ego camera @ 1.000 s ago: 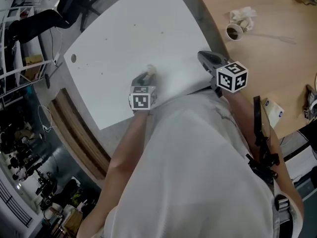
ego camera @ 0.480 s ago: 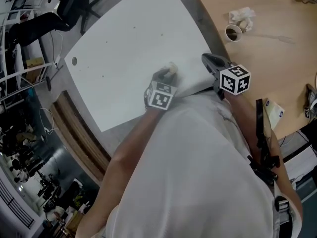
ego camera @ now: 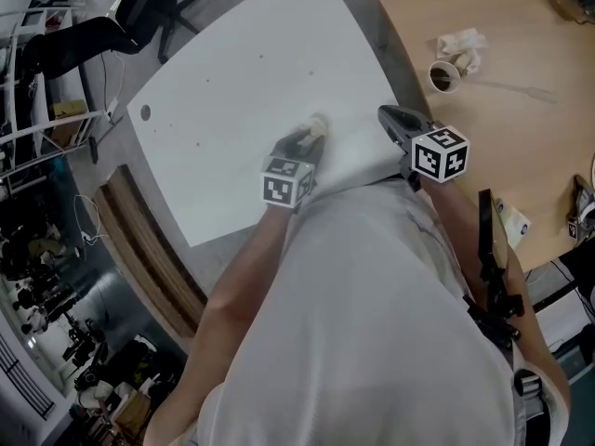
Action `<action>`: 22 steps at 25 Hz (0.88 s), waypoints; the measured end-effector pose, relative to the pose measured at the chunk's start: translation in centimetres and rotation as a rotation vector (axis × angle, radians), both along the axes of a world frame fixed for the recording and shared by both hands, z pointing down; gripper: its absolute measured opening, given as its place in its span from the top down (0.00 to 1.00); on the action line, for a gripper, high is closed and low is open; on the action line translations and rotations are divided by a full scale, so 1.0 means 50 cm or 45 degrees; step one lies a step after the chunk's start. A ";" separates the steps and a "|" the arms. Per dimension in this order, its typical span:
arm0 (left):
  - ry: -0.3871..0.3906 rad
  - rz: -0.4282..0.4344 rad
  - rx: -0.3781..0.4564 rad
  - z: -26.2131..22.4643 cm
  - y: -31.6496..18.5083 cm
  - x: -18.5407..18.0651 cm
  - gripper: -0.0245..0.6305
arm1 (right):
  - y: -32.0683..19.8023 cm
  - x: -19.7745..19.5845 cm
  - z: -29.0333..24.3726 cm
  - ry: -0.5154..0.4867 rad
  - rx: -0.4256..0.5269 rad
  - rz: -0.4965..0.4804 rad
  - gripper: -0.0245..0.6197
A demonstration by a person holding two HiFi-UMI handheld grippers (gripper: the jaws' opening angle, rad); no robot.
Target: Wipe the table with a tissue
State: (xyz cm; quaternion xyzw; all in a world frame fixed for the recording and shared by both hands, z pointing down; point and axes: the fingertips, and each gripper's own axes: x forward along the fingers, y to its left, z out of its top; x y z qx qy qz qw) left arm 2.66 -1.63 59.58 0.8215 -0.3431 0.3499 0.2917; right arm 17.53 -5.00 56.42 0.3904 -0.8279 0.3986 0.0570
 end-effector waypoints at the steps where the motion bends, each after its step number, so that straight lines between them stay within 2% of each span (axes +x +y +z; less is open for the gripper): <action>1: -0.003 -0.045 0.000 0.000 -0.015 -0.016 0.80 | -0.003 -0.001 -0.001 -0.001 0.001 -0.004 0.94; 3: 0.015 -0.121 -0.023 0.001 -0.041 -0.038 0.80 | -0.010 0.001 -0.004 -0.008 0.006 0.001 0.94; 6: 0.103 -0.230 -0.095 0.001 -0.075 -0.044 0.80 | -0.015 0.010 -0.003 -0.019 0.008 0.023 0.94; 8: 0.117 -0.238 -0.102 0.000 -0.099 -0.040 0.80 | -0.014 0.014 -0.001 -0.028 0.006 0.038 0.94; 14: 0.087 -0.250 -0.095 0.015 -0.184 -0.038 0.80 | -0.001 0.023 0.004 -0.062 -0.006 0.085 0.94; 22: -0.068 -0.255 -0.083 0.051 -0.271 -0.060 0.80 | 0.019 0.065 0.010 -0.070 -0.020 0.160 0.94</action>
